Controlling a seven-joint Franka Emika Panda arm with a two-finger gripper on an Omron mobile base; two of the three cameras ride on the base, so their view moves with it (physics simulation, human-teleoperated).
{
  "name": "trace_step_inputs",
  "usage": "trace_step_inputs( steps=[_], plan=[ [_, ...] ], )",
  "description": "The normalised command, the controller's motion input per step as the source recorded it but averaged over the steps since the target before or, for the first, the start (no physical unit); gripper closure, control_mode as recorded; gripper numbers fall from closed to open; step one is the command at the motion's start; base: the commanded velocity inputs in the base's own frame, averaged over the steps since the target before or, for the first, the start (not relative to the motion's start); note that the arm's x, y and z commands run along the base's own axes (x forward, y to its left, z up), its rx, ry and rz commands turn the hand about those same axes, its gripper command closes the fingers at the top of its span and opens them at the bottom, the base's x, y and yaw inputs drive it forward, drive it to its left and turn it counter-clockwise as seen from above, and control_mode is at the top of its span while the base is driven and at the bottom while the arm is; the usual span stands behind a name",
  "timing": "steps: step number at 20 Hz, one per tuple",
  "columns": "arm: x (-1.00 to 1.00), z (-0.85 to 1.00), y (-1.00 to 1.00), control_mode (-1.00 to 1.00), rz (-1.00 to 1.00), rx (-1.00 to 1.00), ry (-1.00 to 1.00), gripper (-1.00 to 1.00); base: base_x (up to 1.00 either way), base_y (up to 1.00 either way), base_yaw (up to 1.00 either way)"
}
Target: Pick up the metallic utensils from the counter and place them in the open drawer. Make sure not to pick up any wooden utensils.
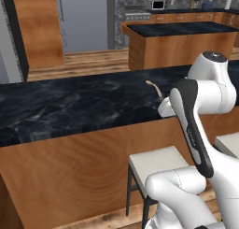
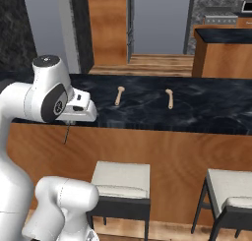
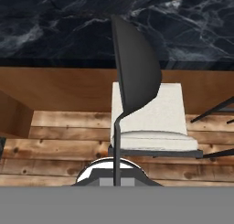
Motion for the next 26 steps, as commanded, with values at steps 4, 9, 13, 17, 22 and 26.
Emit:
trace_step_inputs(
  steps=[4,9,13,17,22,26],
  plan=[
    [0.00,0.00,0.00,1.00,0.00,0.00,0.00,1.00,-0.53,-0.71,-0.22],
    [0.00,0.00,0.00,1.00,0.00,0.00,0.00,1.00,-0.64,-0.81,-0.32],
    [0.00,0.00,0.00,1.00,0.00,0.00,0.00,1.00,-0.59,-0.76,-0.32],
    [0.00,0.00,0.00,1.00,0.00,0.00,0.00,1.00,-0.47,-0.60,-0.31],
    [0.00,0.00,0.00,1.00,0.00,0.00,0.00,1.00,-0.15,-0.43,-0.36],
    [0.00,0.00,0.00,1.00,0.00,0.00,0.00,1.00,0.00,-0.57,-0.22]
  ],
)
